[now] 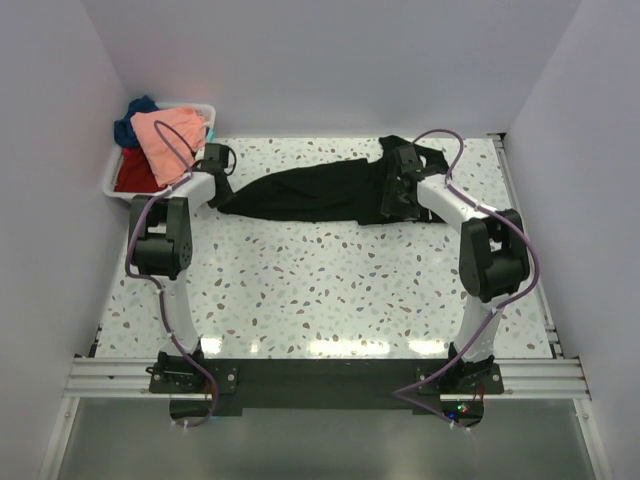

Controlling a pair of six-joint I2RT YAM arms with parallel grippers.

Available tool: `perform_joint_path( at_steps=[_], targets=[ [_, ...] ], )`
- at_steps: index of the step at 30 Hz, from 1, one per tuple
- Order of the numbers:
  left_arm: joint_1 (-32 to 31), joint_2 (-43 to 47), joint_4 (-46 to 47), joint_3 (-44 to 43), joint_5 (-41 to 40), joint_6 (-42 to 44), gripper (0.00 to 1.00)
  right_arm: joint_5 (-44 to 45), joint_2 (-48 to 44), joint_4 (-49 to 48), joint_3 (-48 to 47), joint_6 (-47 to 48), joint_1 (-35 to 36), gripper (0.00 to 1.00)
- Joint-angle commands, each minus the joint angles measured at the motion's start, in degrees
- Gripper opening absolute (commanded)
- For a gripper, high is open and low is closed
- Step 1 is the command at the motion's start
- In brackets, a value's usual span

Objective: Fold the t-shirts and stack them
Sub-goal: Flatten the tshirt out

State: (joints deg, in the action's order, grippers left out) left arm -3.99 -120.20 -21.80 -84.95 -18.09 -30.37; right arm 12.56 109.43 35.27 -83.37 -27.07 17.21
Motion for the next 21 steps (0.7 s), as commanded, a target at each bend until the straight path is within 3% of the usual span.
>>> perform_joint_path(
  at_steps=[1, 18, 20, 21],
  targets=[
    [0.0, 1.6, 0.4, 1.9, 0.3, 0.5, 0.0, 0.4, -2.4, -3.4, 0.1, -0.4, -0.2, 0.51],
    [0.0, 3.2, 0.2, 3.0, -0.3, -0.1, 0.0, 1.3, 6.6, -5.1, -4.3, 1.8, -0.2, 0.46],
    [0.0, 3.3, 0.0, 3.1, -0.4, -0.1, 0.0, 0.7, 8.1, -5.1, -5.7, 1.8, -0.2, 0.4],
    [0.0, 3.3, -0.1, 3.0, -0.4, 0.0, 0.0, 0.8, 8.5, -4.6, -6.4, 1.8, -0.2, 0.27]
  ],
)
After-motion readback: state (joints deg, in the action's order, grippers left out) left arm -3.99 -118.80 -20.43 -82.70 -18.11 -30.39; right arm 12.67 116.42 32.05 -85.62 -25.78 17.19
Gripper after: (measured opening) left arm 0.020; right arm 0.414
